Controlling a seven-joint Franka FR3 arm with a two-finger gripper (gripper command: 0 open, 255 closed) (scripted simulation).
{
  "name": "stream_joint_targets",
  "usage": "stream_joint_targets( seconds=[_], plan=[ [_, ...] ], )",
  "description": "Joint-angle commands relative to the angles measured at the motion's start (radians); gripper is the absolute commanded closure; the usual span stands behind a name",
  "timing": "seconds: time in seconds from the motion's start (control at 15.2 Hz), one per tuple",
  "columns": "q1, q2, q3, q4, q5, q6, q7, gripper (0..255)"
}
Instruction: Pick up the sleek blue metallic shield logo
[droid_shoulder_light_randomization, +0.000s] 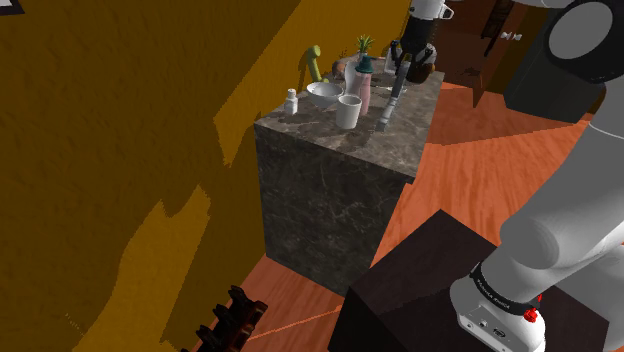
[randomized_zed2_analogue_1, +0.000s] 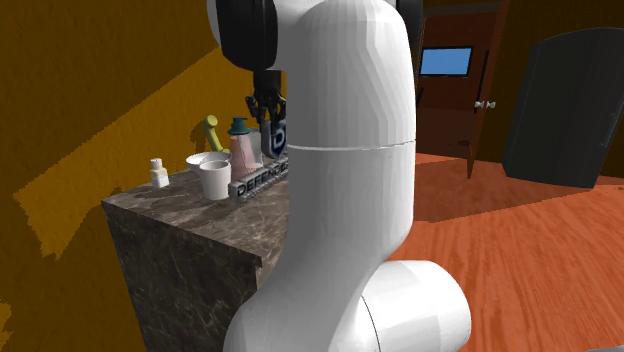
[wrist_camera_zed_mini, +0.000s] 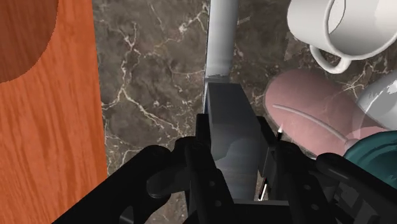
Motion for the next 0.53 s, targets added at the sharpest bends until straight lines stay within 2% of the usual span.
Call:
stream_joint_targets(
  seconds=[0.0,0.33,0.46],
  plan=[
    [0.000,0.000,0.000,0.030,0.000,-0.029,0.001,255],
    [-0.002,0.019,-0.001,0.124,0.001,-0.104,0.003,255],
    [-0.002,0.019,-0.001,0.127,0.001,-0.107,0.003,255]
  ],
)
